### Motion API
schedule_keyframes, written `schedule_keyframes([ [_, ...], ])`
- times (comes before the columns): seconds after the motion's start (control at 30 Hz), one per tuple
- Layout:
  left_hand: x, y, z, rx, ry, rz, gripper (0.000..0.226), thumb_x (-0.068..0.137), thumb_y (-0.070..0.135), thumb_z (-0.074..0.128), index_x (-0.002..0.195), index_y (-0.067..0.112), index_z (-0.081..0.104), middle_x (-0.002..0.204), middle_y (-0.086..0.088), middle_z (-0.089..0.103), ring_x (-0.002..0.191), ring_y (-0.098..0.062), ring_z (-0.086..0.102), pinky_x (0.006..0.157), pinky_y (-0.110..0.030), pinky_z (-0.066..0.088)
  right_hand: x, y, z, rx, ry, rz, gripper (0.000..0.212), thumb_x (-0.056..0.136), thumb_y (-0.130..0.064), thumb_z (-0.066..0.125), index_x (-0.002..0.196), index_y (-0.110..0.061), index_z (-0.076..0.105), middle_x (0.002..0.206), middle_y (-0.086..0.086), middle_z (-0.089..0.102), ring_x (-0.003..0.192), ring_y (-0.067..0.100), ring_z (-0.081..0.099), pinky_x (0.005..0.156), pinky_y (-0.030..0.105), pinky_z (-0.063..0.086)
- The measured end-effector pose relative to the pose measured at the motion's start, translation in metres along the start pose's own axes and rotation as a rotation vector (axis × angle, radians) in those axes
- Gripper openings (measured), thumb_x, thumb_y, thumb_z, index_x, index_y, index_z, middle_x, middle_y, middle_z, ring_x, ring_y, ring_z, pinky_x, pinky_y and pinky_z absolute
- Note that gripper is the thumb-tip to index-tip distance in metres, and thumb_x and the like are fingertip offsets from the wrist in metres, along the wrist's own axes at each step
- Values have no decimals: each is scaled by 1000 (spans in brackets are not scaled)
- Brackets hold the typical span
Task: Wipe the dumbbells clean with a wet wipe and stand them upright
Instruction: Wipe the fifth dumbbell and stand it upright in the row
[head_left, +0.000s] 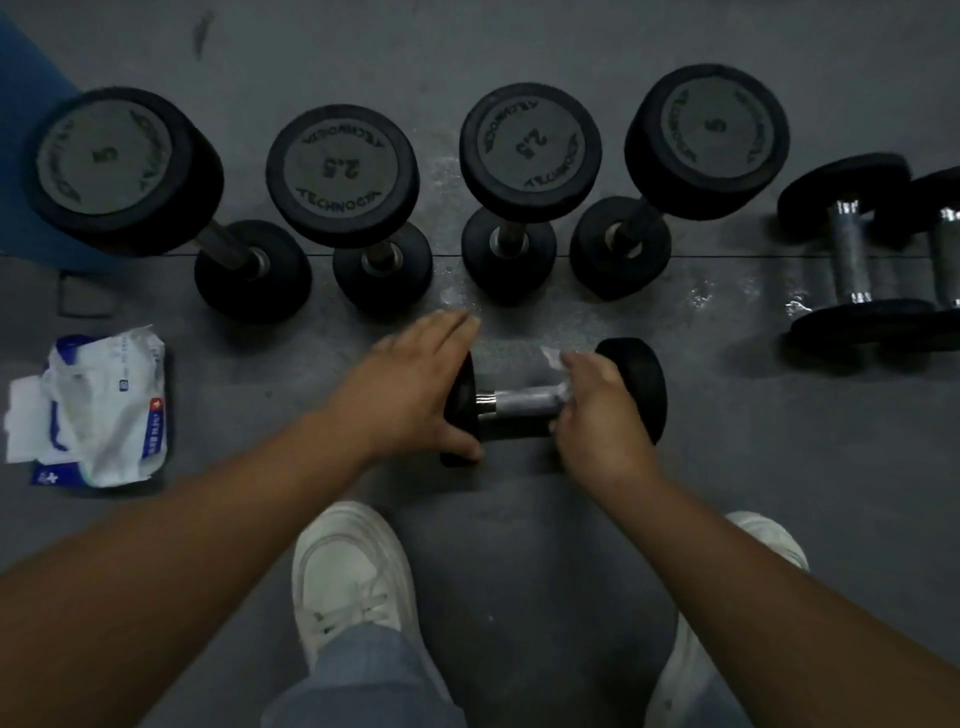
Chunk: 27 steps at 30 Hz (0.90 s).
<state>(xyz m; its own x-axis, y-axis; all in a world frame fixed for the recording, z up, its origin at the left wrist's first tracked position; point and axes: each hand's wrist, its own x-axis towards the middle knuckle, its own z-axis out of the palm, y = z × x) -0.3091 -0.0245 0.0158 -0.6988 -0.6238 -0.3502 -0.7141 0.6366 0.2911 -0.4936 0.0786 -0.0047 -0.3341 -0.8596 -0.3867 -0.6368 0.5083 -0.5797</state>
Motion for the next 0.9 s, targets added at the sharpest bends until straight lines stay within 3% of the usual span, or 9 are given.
schedule_keyframes([
  [0.07, 1, -5, -1, 13, 173, 71, 94, 67, 52, 81, 142, 9, 44, 145, -11, 48, 127, -31, 51, 100, -43, 48, 24, -1, 0, -42, 25, 20, 50, 94, -3, 46, 139, -24, 51, 131, 6, 55, 113, 22, 57, 90, 21, 40],
  [0.13, -3, 2, 10, 14, 274, 79, 76, 74, 38, 78, 137, 7, 50, 142, -13, 51, 127, -32, 53, 98, -43, 50, 39, -3, -3, -65, 93, 48, 44, 98, -11, 46, 137, -30, 53, 125, 3, 62, 109, 20, 60, 86, 21, 40],
  [0.2, 0, 7, 23, 23, 194, 8, 103, 69, 45, 80, 150, 4, 32, 159, -15, 27, 147, -30, 26, 113, -43, 38, 48, -6, -1, -58, 152, 80, 44, 99, -12, 44, 137, -32, 53, 128, 0, 62, 113, 21, 59, 91, 26, 43],
  [0.27, 9, 2, 24, 33, 118, -28, 126, 61, 52, 83, 156, 6, 13, 164, -13, 8, 151, -28, 6, 119, -41, 25, 52, -16, 10, -44, 160, 23, 50, 94, -8, 44, 136, -33, 55, 134, -5, 59, 120, 20, 57, 98, 28, 44],
  [0.37, 30, -12, 11, 44, 82, -17, 129, 60, 46, 86, 157, 10, 9, 163, -11, 11, 150, -27, 9, 119, -40, 25, 57, -29, 14, -136, 30, -242, 55, 87, -10, 46, 133, -40, 53, 137, -14, 55, 118, 18, 59, 96, 33, 49],
  [0.5, 52, -22, -6, -46, -7, -52, 128, 62, 47, 87, 157, 14, 8, 161, -7, 11, 149, -23, 11, 117, -44, 28, 70, -16, -6, -143, 145, -20, 50, 92, -10, 46, 135, -35, 53, 131, -3, 60, 112, 26, 60, 93, 33, 47],
  [0.63, 56, -24, -6, -102, -14, -60, 125, 60, 40, 88, 156, 13, 12, 160, -7, 13, 148, -22, 15, 114, -48, 34, 62, -39, 12, -173, -85, -238, 40, 94, -31, 39, 132, -40, 49, 124, -4, 64, 108, 24, 63, 87, 31, 49],
  [0.77, 49, -19, -4, -84, -1, -59, 123, 65, 39, 87, 157, 14, 9, 162, -6, 8, 149, -22, 9, 118, -42, 28, 74, -25, -1, -187, 125, 14, 30, 95, -20, 47, 121, -31, 57, 115, 0, 66, 98, 26, 63, 79, 32, 48],
  [0.9, 44, -16, 0, -74, 15, -59, 122, 66, 36, 85, 157, 14, 8, 163, -7, 8, 150, -23, 6, 119, -44, 26, 66, -46, 10, -288, -4, -146, 26, 93, -21, 49, 115, -27, 61, 108, 5, 68, 99, 31, 64, 79, 34, 49],
])
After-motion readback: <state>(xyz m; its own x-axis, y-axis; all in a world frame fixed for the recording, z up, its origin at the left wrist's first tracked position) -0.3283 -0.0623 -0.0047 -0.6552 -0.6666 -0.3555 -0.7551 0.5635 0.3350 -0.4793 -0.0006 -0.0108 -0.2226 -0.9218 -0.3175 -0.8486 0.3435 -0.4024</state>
